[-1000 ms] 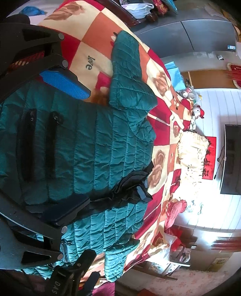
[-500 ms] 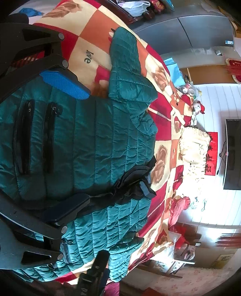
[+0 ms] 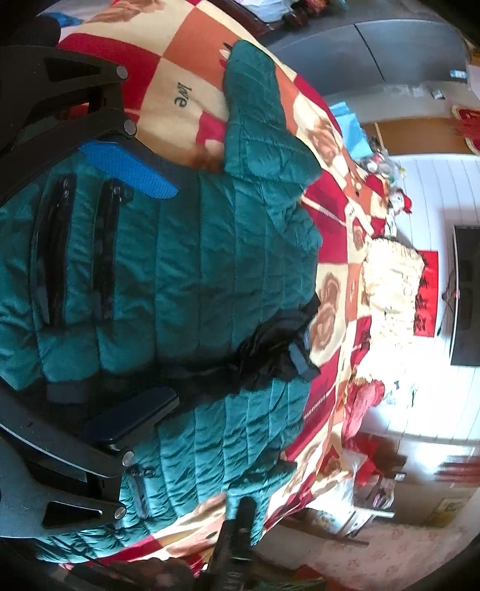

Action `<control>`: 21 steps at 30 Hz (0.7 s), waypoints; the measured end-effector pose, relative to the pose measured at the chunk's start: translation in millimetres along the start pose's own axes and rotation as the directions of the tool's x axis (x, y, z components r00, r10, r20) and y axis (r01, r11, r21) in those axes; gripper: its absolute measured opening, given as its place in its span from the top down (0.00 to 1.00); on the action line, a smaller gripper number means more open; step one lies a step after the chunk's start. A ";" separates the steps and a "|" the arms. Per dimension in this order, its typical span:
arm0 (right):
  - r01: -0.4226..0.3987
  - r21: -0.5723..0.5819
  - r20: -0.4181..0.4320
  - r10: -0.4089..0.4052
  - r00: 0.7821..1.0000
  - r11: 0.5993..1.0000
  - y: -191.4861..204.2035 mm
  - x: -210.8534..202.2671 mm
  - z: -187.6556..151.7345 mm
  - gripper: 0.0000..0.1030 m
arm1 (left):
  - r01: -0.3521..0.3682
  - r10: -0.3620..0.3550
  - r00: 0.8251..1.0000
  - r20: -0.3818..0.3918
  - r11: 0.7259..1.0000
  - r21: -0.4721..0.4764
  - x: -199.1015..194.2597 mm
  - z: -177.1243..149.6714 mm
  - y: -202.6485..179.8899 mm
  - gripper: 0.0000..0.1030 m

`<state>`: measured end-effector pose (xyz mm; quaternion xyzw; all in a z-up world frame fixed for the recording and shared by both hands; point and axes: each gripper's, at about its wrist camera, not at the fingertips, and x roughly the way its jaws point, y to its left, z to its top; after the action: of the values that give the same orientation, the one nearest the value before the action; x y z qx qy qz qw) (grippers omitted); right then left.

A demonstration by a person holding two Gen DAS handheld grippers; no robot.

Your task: Fold large clothes

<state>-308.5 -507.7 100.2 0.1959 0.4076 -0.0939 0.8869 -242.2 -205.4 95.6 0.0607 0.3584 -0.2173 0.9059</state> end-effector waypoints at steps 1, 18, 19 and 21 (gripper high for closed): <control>-0.020 0.025 0.001 0.020 1.000 1.000 -3.1 -2.2 1.0 0.00 | 0.003 -0.003 1.000 0.006 1.000 0.013 -1.8 -1.3 -4.6 0.01; -0.482 0.443 0.010 0.534 0.846 0.756 32.4 -1.3 -22.7 0.00 | 0.006 -0.006 1.000 0.014 1.000 0.004 -9.3 -7.7 -0.6 0.01; -0.464 0.429 -0.007 0.517 0.856 0.775 35.2 8.1 -25.6 0.00 | 0.001 -0.001 1.000 0.015 1.000 0.006 -9.7 -8.5 0.9 0.01; -0.421 0.393 -0.028 0.468 0.883 0.817 33.3 20.3 -25.6 0.00 | -0.007 0.007 1.000 0.018 1.000 0.006 -9.4 -9.0 3.7 0.01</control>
<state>-302.1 -466.8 78.7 0.4574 0.3786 0.0520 0.8030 -252.2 -196.4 95.2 0.0626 0.3494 -0.2158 0.9096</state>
